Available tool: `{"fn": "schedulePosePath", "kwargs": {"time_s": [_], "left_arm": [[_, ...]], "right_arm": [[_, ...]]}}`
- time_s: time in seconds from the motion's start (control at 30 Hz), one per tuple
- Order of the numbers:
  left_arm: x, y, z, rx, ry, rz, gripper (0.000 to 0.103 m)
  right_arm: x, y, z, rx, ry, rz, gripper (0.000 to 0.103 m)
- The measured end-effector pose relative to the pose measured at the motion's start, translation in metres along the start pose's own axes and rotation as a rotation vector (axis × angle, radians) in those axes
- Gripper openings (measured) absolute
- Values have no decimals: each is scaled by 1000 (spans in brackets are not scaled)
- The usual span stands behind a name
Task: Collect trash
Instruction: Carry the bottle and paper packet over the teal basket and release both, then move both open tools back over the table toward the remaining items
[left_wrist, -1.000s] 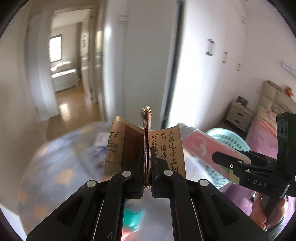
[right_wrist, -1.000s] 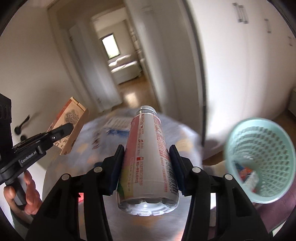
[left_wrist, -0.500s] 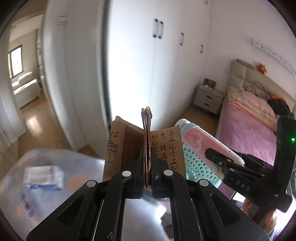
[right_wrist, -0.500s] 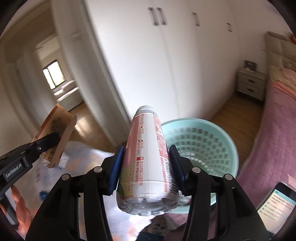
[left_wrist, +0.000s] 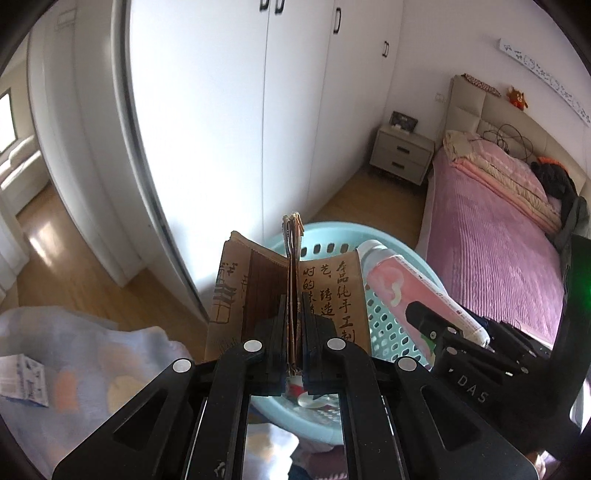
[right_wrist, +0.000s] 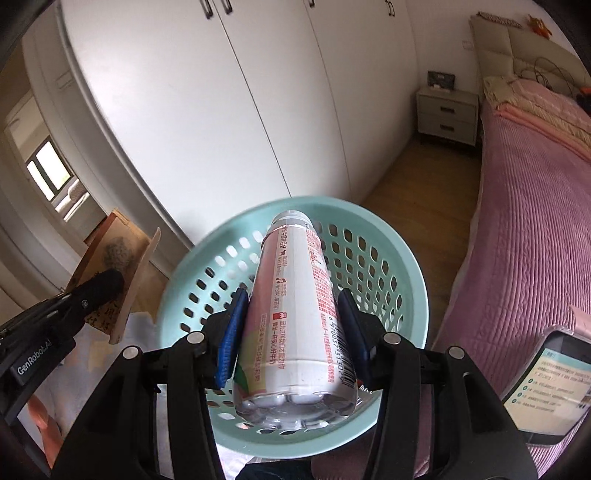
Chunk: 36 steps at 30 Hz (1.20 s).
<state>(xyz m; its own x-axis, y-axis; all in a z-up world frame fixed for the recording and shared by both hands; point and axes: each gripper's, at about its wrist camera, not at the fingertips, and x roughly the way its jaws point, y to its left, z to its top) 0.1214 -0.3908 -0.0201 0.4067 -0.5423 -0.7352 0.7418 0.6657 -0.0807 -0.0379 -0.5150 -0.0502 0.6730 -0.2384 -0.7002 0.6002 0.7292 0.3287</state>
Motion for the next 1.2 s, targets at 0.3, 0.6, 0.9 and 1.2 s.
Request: {"fn": "schedulePosePath", "kwargs": {"time_s": [0.3,0.6,0.9,1.2], "left_arm": [[5,2,5,-18,-7,7,48],[-59,29,-6,-70,-116,-24,51],[-158,73,-33,-154,-284,29,61],[-251,123,-77,-260,-433,159,77]], "right_arm": [[22,-1,-2,13,26,-13,52],[-3,19,-9,-36,-5,19,52],[-53,73,-21,-126,-83,116,52],[-92,141,-45,-272,-159,214,57]]}}
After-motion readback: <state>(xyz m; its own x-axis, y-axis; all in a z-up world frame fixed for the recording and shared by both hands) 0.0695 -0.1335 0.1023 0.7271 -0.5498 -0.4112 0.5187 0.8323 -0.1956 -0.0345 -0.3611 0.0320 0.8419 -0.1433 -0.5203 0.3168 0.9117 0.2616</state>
